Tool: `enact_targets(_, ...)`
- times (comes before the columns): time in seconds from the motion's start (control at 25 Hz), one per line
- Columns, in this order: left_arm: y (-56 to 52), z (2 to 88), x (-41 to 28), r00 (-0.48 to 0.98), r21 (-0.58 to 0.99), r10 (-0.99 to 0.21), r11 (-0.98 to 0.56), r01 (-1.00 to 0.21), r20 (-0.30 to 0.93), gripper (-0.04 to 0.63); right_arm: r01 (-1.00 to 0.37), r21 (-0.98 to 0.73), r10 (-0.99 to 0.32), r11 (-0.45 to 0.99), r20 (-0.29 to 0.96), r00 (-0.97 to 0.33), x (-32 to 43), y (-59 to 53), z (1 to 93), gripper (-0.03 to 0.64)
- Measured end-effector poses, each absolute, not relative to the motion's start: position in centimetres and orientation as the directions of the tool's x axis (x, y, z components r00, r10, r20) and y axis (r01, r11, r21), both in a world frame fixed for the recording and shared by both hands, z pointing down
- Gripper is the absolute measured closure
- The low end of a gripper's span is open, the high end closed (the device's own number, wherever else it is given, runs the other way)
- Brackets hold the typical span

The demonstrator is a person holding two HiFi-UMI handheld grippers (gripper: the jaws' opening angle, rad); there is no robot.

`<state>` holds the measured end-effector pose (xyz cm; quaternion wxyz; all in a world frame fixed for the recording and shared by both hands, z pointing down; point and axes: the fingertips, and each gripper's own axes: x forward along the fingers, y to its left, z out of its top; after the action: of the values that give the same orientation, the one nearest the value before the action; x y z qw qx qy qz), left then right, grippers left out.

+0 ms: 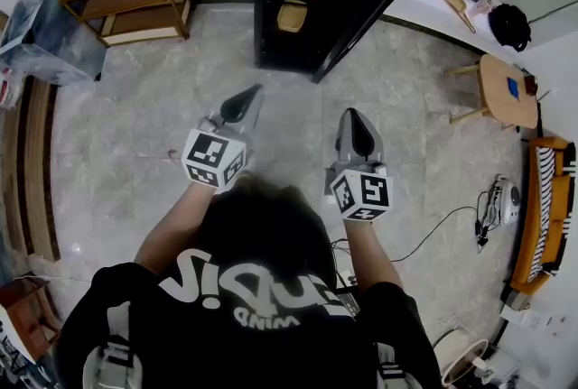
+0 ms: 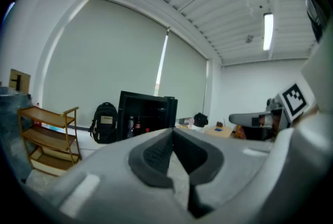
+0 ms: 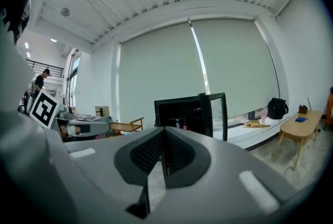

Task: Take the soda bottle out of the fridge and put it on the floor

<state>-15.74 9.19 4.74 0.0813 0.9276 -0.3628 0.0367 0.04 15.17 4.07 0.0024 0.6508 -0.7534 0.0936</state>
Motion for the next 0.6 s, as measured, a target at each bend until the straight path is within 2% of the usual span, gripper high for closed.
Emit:
enact_targets(0.24, 7.2, 4.9, -15.5, 0.746, 0.128, -0.652, -0.735, -0.666, 0.135, 0.594, -0.982, -0.152, -0.984, 0.111, 0.120, -0.130, 0.1, 13.6, 3.7, 0.620)
enact_targets(0.6, 1.4, 5.3, -10.3, 0.741, 0.119, -0.659, -0.731, -0.672, 0.129, 0.594, -0.978, -0.149, -0.983, 0.148, 0.088, -0.163, 3.9, 7.0, 3.4, 0.620)
